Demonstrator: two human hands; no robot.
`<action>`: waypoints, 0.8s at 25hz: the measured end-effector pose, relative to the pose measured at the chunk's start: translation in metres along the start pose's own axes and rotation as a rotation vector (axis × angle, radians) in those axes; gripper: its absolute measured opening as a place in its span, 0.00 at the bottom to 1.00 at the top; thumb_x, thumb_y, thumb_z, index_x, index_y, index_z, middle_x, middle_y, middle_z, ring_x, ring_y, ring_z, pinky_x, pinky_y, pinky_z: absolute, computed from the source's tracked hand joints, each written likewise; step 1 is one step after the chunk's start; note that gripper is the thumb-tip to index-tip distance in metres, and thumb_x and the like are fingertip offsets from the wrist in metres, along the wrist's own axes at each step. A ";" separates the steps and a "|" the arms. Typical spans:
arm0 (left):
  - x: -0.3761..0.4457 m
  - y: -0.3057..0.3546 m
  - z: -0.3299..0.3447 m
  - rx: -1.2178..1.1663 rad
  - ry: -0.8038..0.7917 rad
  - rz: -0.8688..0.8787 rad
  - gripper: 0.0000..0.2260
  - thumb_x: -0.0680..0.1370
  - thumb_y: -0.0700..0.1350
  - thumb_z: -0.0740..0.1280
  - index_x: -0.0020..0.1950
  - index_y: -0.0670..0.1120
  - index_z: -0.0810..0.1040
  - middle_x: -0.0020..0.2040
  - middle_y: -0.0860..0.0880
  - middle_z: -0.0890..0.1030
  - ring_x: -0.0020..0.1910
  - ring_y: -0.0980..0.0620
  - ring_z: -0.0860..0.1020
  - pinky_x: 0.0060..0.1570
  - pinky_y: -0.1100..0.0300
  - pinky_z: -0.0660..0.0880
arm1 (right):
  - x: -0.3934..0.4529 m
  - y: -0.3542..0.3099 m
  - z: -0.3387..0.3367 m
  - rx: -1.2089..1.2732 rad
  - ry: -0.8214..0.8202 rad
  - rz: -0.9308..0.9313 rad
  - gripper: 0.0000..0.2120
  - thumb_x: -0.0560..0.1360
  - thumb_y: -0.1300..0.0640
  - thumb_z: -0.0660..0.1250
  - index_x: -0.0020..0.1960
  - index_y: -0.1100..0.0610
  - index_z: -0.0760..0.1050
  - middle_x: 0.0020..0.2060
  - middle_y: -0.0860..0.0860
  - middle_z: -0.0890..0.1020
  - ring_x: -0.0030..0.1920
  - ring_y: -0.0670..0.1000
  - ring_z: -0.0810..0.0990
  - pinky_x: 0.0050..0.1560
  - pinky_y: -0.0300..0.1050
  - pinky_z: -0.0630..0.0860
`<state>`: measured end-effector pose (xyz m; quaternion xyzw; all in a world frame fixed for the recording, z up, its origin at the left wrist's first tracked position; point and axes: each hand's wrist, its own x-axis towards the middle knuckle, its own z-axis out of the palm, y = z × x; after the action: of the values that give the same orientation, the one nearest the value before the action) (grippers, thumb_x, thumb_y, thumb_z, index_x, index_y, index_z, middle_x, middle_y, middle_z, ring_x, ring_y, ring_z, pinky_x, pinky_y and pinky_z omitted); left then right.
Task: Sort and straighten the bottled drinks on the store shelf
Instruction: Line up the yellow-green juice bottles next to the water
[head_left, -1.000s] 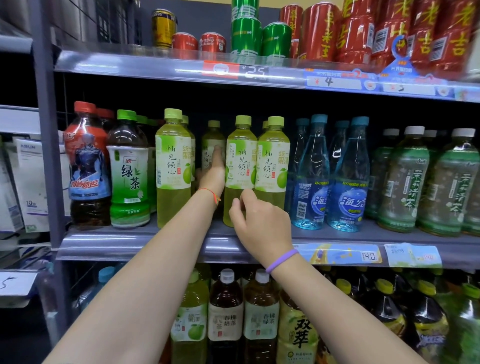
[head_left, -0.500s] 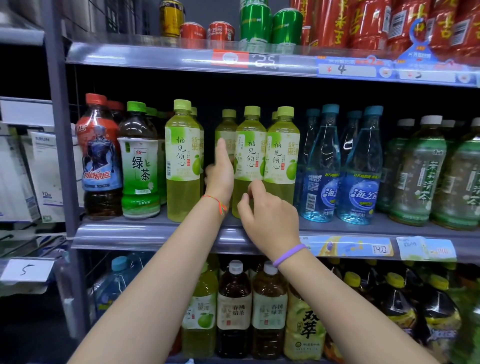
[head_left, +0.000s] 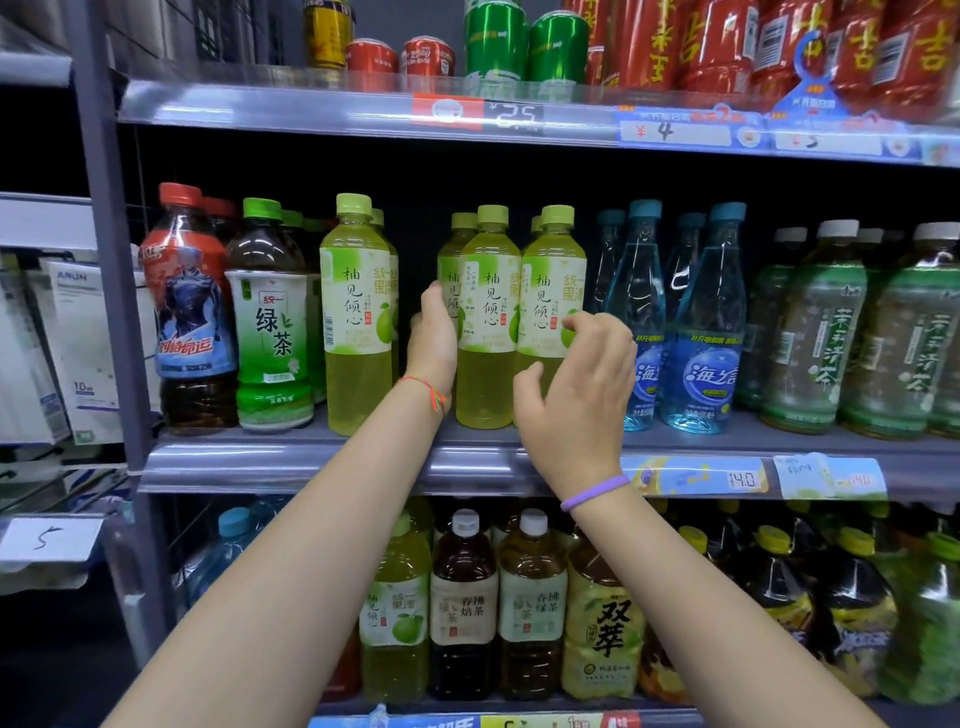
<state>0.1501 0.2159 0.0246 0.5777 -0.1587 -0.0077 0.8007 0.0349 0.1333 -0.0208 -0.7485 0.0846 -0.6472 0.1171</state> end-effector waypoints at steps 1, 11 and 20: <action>0.003 -0.002 0.000 0.001 -0.025 -0.010 0.34 0.68 0.73 0.54 0.61 0.53 0.78 0.56 0.48 0.84 0.58 0.46 0.80 0.62 0.46 0.76 | 0.000 0.002 -0.002 0.005 -0.034 0.025 0.23 0.70 0.59 0.65 0.63 0.65 0.69 0.58 0.60 0.71 0.58 0.60 0.70 0.58 0.53 0.69; 0.007 0.005 -0.003 -0.040 -0.083 -0.033 0.23 0.79 0.67 0.51 0.55 0.57 0.80 0.54 0.46 0.85 0.54 0.47 0.82 0.60 0.47 0.77 | 0.002 0.003 -0.004 0.176 -0.333 0.224 0.31 0.76 0.58 0.64 0.75 0.60 0.55 0.63 0.55 0.69 0.55 0.55 0.75 0.49 0.48 0.74; -0.009 0.002 -0.001 0.058 -0.033 0.046 0.28 0.77 0.66 0.54 0.63 0.49 0.79 0.58 0.48 0.83 0.59 0.46 0.79 0.63 0.48 0.73 | -0.004 -0.002 0.001 0.071 -0.219 0.166 0.30 0.74 0.59 0.65 0.73 0.63 0.60 0.66 0.59 0.68 0.65 0.58 0.70 0.62 0.51 0.72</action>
<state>0.1419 0.2194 0.0236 0.5967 -0.1856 0.0059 0.7807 0.0358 0.1366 -0.0241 -0.8006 0.1100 -0.5523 0.2049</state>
